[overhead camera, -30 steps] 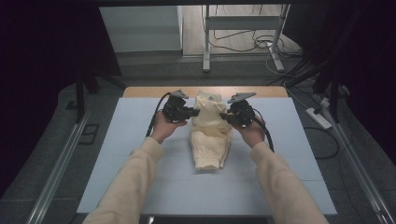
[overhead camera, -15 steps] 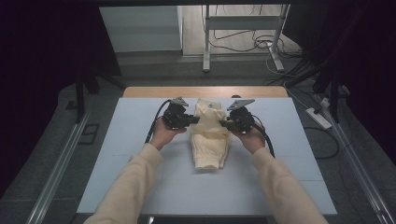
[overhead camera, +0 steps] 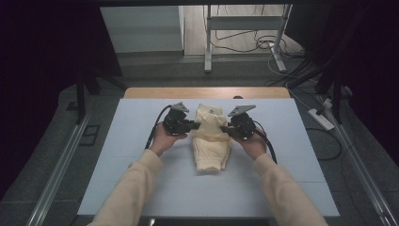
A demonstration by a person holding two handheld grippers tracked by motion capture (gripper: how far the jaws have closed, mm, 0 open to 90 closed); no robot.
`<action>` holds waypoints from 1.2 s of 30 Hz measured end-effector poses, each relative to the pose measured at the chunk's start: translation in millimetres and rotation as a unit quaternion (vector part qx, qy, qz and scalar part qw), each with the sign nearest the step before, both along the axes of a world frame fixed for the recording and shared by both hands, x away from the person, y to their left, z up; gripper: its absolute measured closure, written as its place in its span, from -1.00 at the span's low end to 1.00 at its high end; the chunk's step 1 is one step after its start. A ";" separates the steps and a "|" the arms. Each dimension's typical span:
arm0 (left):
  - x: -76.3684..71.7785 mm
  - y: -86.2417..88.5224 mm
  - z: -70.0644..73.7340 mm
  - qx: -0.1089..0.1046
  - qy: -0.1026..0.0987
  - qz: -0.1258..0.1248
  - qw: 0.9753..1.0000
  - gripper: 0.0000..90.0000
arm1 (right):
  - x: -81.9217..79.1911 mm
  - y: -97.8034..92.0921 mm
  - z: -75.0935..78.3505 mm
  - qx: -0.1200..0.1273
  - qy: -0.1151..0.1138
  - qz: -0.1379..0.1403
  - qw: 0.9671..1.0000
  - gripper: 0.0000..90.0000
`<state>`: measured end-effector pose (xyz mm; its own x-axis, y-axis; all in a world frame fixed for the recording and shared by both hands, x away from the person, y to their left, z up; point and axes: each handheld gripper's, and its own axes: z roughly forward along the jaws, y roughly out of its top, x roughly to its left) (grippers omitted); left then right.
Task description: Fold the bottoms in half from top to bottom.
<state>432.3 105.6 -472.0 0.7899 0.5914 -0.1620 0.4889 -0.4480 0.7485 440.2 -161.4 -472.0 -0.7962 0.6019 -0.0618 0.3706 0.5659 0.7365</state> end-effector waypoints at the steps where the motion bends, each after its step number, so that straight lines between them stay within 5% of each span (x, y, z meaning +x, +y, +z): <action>1: -0.5 -0.4 -0.6 0.001 0.001 0.000 1.000 0.82 | -0.4 0.0 -1.0 0.000 0.001 -0.002 1.000 0.65; 36: -19.1 -5.1 -32.4 0.010 0.024 -0.013 1.000 0.78 | -18.3 -5.9 -23.1 -0.013 0.014 0.017 1.000 0.64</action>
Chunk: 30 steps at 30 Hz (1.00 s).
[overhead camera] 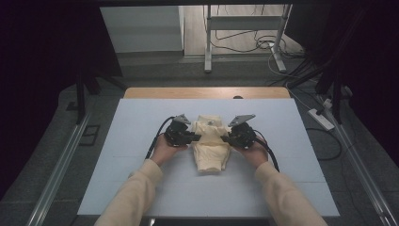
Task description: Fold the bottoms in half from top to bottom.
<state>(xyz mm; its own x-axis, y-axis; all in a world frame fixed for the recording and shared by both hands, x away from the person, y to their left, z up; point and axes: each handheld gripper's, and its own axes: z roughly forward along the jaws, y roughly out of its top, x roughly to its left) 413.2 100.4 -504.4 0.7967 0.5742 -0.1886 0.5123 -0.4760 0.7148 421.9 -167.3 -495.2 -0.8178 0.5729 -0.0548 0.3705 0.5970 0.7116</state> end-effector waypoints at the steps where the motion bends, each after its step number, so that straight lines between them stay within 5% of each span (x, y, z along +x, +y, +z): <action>1: -0.9 -0.1 -0.6 0.001 -0.001 0.000 1.000 0.78 | -1.2 -0.6 -0.4 -0.001 0.000 0.000 1.000 0.64; 12: -16.7 -5.1 6.8 0.021 -0.033 -0.002 0.999 0.35 | -15.5 -5.4 1.8 0.008 -0.002 -0.007 1.000 0.40; 16: -19.9 -1.7 12.0 0.006 -0.026 0.010 1.000 0.00 | -21.2 -9.8 2.8 0.014 -0.004 -0.011 1.000 0.20; 21: -30.7 6.2 19.6 -0.003 -0.024 0.005 1.000 -0.14 | -30.7 -14.1 8.4 0.019 -0.004 -0.005 1.000 0.06; 30: -53.5 27.5 38.5 -0.046 -0.030 0.035 0.998 -0.25 | -52.1 -26.4 32.3 0.056 -0.002 -0.004 0.998 -0.03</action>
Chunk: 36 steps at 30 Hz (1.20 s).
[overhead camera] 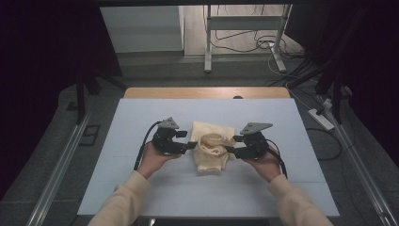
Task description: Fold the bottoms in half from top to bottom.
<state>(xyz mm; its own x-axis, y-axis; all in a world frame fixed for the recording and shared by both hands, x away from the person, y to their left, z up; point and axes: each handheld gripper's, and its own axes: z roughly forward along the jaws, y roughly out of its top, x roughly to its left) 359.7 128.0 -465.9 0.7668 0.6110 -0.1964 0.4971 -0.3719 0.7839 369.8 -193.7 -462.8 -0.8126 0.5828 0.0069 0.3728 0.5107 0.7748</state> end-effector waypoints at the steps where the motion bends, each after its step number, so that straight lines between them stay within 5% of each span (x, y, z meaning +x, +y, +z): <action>1: -0.7 1.0 0.8 -0.001 -0.001 0.002 1.000 -0.25 | -1.0 -0.9 2.6 0.002 0.000 -0.003 1.000 -0.04; 12: 2.6 2.0 -1.5 0.008 0.007 0.010 1.000 -0.29 | 4.3 14.2 11.4 -0.015 0.005 0.000 1.000 0.20; 21: 2.7 2.8 -2.1 0.012 0.007 0.010 1.000 -0.32 | 15.8 49.1 16.2 -0.012 0.031 0.047 0.998 0.96; 23: 2.2 4.5 -2.1 0.010 0.008 0.012 1.000 -0.32 | 14.1 57.1 14.9 -0.014 0.039 0.062 0.997 0.98; 30: 0.9 8.8 -3.9 0.013 0.009 0.015 1.000 -0.32 | -1.5 71.3 -2.4 -0.037 0.055 0.089 0.994 0.98; 33: 1.2 6.5 -6.3 0.012 0.013 0.013 1.000 -0.32 | -7.7 73.2 -21.4 -0.085 0.060 0.087 0.991 0.98; 36: 1.3 1.8 -8.0 0.018 0.014 0.008 1.000 -0.33 | -10.5 67.9 -31.1 -0.062 0.058 0.074 0.994 0.98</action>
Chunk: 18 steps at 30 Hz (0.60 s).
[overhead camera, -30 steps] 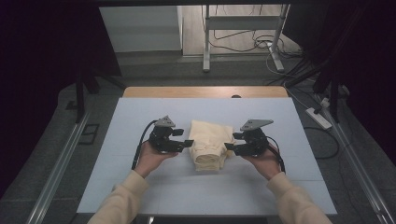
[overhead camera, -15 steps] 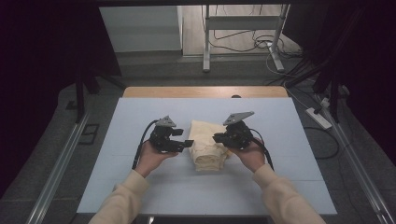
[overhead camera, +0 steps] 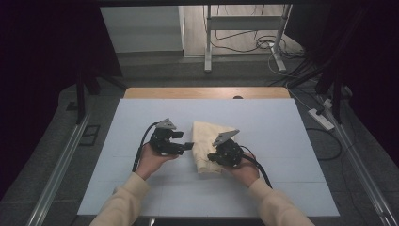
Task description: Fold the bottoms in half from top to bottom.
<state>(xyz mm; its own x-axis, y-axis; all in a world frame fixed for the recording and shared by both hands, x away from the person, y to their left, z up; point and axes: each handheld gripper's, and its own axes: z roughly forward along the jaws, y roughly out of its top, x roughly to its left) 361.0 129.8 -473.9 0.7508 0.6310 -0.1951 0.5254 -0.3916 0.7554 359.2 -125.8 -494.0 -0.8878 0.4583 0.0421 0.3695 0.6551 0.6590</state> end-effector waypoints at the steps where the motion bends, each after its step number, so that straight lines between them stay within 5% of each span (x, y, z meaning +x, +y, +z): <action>1: -0.1 -1.2 -0.2 0.002 0.001 -0.001 1.000 -0.33 | 1.0 -1.0 -0.5 0.005 0.007 -0.003 1.000 0.98; 13: -0.7 -2.8 0.0 0.004 -0.001 -0.005 1.000 -0.33 | 4.3 -6.2 2.7 0.026 0.018 -0.003 1.000 0.98; 18: -1.6 -3.2 0.5 0.003 -0.002 -0.008 1.000 -0.33 | 2.2 -15.9 17.0 0.038 -0.004 -0.007 0.999 0.98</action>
